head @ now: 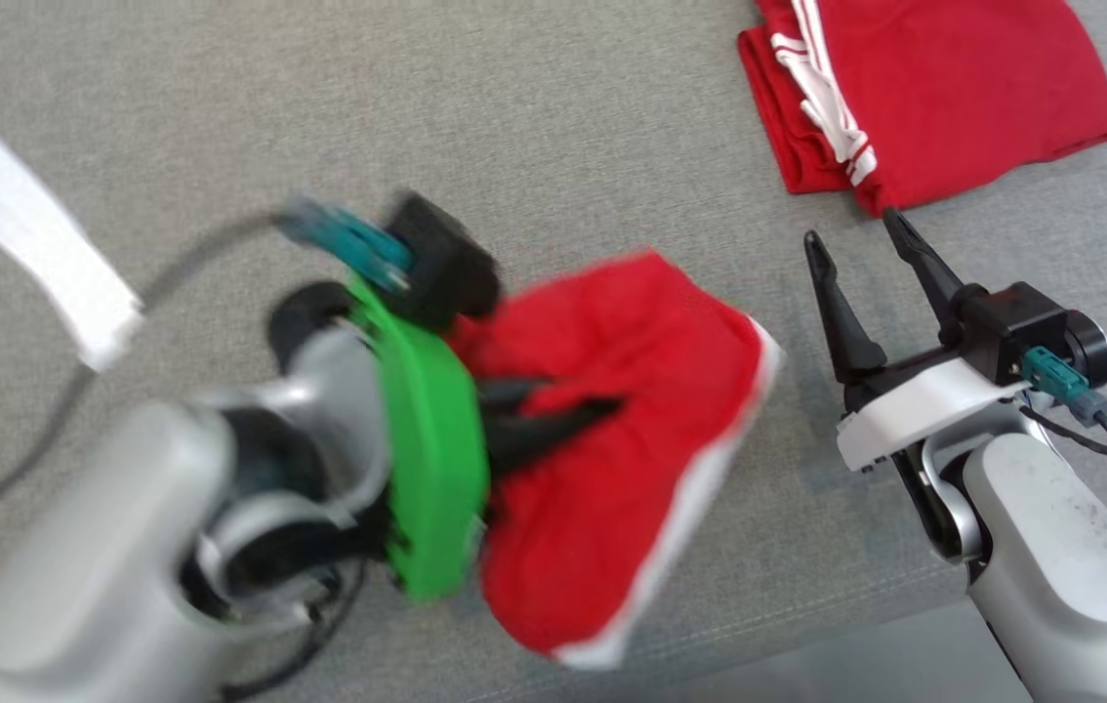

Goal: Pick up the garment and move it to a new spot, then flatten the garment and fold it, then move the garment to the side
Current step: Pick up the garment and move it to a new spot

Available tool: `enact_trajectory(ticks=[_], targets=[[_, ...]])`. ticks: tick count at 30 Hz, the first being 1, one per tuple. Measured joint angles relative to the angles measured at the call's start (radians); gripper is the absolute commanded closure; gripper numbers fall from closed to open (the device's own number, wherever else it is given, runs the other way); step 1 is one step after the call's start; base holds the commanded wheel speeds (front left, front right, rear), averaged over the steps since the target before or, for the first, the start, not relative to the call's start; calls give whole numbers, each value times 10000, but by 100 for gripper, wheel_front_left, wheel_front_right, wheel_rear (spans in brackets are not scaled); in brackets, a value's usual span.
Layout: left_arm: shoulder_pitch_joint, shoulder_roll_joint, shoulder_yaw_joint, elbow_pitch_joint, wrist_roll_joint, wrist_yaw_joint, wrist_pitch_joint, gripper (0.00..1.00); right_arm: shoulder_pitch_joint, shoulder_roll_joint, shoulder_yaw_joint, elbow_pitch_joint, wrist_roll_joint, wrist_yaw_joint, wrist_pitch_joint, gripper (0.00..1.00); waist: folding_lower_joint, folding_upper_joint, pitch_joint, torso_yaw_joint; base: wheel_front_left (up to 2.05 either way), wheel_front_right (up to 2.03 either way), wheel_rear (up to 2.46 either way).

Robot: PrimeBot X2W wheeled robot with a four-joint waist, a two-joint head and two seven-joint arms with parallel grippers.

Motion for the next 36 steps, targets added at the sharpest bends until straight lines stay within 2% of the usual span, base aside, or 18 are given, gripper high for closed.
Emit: enact_trajectory(ticks=[1, 5, 9, 14, 23, 27, 28, 29, 30, 31, 32, 36], targets=[[0, 0, 0, 0, 0, 0, 0, 100, 0, 0, 0, 0, 0, 0, 0, 0, 0, 0, 0, 0, 0, 0, 0], [430, -98, -1522, -489, 821, 0, -278, 100, 263, -69, -115, 21, 4, -10, -19, 0, 0, 0, -158, -64, 0, 0, 0], [751, 629, -2416, -410, 1810, 0, -477, 100, 452, -161, -180, 15, 2, -21, -19, 0, 0, 0, -246, 44, 0, 0, 0], [648, 1371, -2709, -15, 3106, 0, -1129, 100, 633, -345, -282, 15, 0, -23, -21, 0, 0, 0, -382, 275, 0, 0, 0], [-440, 1969, -3204, 905, 4899, -4, -2460, 100, 834, -324, -117, -2, -17, 4, -21, 0, 0, 0, -815, 712, 0, 0, 0], [-709, 1929, -3172, 1536, 5149, -33, -3200, 100, 973, -330, -69, -27, -17, 10, -23, 0, 0, 0, -985, 888, 0, 0, 0], [-720, 1873, -3135, 1764, 5149, -33, -3438, 85, 1020, -326, -23, -27, -17, 23, -23, 0, 0, 0, -1025, 920, 0, 0, 0], [-720, 1776, -3053, 2021, 5149, -35, -3707, 56, 1055, -320, 15, -27, -19, 23, -23, 0, 0, 0, -1062, 950, 0, 0, 0], [-726, 1732, -3057, 2224, 5156, -35, -3904, 19, 1066, -311, 61, -29, -25, 46, -23, 0, 0, 0, -1095, 977, 0, 0, 0], [-725, 1747, -3087, 2470, 5219, -46, -4025, 4, 1066, -303, 119, -31, -42, 100, -27, 0, 0, 0, -1123, 993, 0, 0, 0], [-719, 1762, -3108, 2759, 5254, -46, -4153, 0, 1067, -274, 178, -29, -61, 127, -33, 0, 0, 0, -1148, 999, 0, 0, 0], [-551, 1768, -2895, 4088, 5455, -48, -4989, 0, 1244, -207, 418, 27, -94, 221, -33, 0, 0, 0, -1271, 978, 0, 0, 0]])
